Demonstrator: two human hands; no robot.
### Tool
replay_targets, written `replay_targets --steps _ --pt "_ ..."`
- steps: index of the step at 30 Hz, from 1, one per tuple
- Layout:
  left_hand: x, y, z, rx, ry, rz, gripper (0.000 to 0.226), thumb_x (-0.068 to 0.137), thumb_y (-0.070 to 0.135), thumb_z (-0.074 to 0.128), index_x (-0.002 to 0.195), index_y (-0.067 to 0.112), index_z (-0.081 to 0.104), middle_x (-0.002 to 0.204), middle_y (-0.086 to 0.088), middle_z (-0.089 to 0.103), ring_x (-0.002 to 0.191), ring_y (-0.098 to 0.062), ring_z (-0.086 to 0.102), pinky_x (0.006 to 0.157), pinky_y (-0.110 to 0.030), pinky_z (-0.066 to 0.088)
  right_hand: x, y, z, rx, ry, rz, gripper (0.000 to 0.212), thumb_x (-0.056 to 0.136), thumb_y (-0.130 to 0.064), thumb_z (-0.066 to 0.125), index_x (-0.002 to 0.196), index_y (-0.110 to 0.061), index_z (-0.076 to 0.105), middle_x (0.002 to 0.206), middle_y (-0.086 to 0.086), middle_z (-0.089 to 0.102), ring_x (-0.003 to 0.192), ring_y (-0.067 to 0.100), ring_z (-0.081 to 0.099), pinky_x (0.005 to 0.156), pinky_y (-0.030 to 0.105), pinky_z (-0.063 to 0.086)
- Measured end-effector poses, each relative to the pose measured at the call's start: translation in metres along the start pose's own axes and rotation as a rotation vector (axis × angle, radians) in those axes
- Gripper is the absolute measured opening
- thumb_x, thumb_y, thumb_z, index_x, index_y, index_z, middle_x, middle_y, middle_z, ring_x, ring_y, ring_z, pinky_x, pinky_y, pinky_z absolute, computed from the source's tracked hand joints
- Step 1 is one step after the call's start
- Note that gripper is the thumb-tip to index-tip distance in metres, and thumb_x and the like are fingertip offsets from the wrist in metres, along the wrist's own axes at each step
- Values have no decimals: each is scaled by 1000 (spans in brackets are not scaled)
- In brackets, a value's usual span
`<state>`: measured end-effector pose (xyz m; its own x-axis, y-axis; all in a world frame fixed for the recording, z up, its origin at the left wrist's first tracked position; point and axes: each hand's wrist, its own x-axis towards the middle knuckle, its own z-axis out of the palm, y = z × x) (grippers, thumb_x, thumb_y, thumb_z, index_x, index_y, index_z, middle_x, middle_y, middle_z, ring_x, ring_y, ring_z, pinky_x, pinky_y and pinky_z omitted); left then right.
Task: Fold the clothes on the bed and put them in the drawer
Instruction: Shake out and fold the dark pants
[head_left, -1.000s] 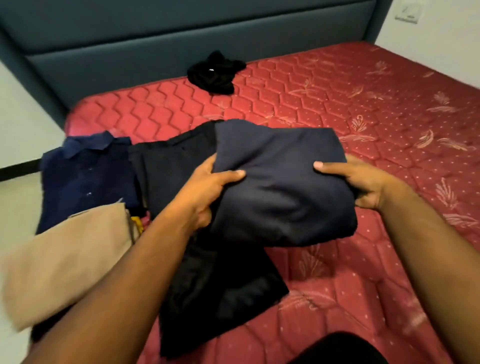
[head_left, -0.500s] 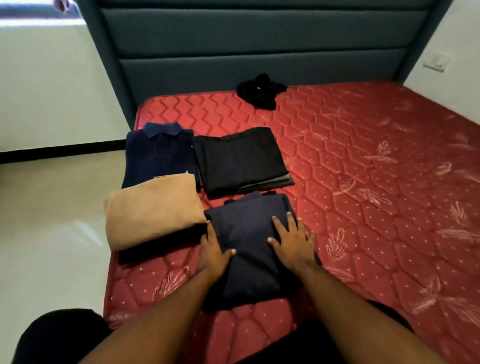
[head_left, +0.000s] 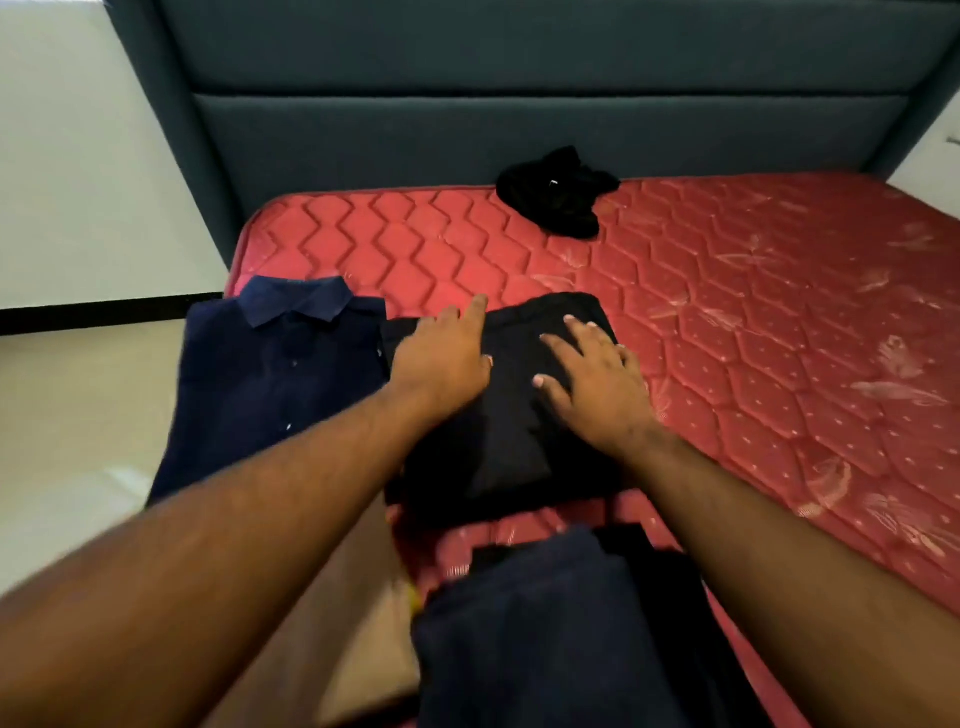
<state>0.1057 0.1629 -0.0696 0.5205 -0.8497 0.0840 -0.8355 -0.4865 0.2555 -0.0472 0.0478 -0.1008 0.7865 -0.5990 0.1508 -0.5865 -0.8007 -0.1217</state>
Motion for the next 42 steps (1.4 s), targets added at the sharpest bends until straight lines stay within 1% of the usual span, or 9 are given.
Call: replay_targets --steps 8,16,21,23,26,33,37,40,42 --pt "260 -85 107 -23 -159 -157 89 89 56 55 156 28 4 163 -11 5 149 -36 6 115 -62 19 215 60 65 38 -52 -59 45 92 -37 55 135 -23 52 153 6 32 140 26 32 110 43 30" --pt "292 -114 179 -90 -463 -216 105 67 94 28 137 50 -36 137 0 -56 127 -33 -49 93 -66 -32 348 97 116 118 -215 -81 40 91 -32 50 124 -13 60 150 20 36 134 37 39 110 44 33" --pt "298 -116 182 -83 -546 -224 110 64 94 30 132 47 -43 137 -5 -58 124 -36 -52 88 -65 -34 465 130 138 237 -107 114 67 96 -19 50 154 -21 16 162 9 6 127 44 45 101 48 41" --pt "297 -117 184 -102 -558 -220 110 65 93 32 132 48 -43 137 -4 -59 123 -35 -53 89 -65 -35 497 148 150 87 -162 253 68 97 -19 46 154 -23 9 155 15 24 122 47 47 98 51 41" --pt "296 -119 191 -95 -544 -219 109 64 93 29 132 49 -43 135 -2 -60 121 -34 -55 88 -63 -36 518 161 155 -94 -210 340 42 96 -11 43 138 -7 40 135 24 47 121 46 48 97 51 43" --pt "296 -121 190 -99 -463 -227 105 64 95 27 132 53 -40 140 1 -57 130 -34 -47 95 -68 -29 367 209 112 -119 -365 465 51 91 -46 59 117 -2 59 120 26 60 108 42 60 87 45 48" --pt "301 -104 160 68 -460 -332 96 78 83 42 150 46 -10 162 -3 -18 148 -38 -9 107 -71 -4 203 239 73 -155 -535 539 39 91 -35 52 122 -13 58 120 20 63 107 35 63 87 39 51" --pt "283 -11 115 111 -345 -82 50 94 41 50 140 23 44 146 -10 46 130 -33 47 108 -53 34 79 238 55 -184 -583 589 42 91 -28 47 131 -18 47 125 15 61 112 33 61 90 41 49" --pt "230 85 96 81 -241 255 48 92 22 46 140 30 47 142 0 50 130 -26 48 103 -46 37 7 228 38 -163 -623 612 45 91 -27 45 136 -20 43 129 13 59 116 34 59 92 42 48"
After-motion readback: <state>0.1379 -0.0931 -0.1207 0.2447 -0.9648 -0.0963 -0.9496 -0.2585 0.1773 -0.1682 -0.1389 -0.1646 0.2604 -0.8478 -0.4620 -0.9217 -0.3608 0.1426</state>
